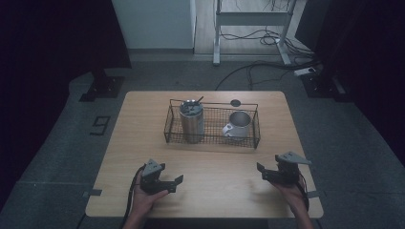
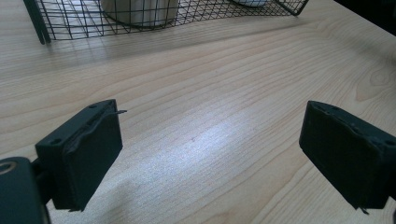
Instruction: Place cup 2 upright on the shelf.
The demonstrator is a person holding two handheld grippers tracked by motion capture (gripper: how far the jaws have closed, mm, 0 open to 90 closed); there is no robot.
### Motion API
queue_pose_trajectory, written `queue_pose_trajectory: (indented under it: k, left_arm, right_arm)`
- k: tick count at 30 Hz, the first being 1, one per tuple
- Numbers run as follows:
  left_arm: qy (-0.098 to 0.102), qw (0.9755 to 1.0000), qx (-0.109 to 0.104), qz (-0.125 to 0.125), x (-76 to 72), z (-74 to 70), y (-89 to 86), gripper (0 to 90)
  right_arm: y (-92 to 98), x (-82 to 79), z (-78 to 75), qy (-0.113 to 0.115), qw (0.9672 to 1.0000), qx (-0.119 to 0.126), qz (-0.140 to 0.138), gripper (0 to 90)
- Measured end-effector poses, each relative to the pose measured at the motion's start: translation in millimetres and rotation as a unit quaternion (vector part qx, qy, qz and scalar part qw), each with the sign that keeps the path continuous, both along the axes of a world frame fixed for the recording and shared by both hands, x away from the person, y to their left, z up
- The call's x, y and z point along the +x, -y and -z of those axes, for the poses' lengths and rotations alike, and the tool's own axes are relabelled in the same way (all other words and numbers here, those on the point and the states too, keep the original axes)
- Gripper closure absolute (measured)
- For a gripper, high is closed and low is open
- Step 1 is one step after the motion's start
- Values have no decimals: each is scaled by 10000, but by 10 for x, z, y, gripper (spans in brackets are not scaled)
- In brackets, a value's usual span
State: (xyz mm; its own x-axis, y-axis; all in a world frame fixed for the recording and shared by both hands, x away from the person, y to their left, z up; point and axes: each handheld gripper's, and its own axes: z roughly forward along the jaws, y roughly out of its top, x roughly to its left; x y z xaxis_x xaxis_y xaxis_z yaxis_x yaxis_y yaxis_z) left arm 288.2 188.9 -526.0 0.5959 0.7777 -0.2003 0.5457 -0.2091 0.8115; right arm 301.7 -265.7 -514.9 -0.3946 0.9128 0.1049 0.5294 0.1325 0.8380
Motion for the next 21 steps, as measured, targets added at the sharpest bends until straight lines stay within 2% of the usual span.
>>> queue_pose_trajectory:
  k: [10, 21]
  left_arm:
    - [17, 10000, 12, -24, -5, -11, -9, 60]
    - [53, 10000, 26, -41, -6, -24, -23, 60]
  right_arm:
    - [81, -82, 184, -153, 9998, -100, 29, 133]
    - [115, -93, 239, -146, 9997, -156, 97, 138]
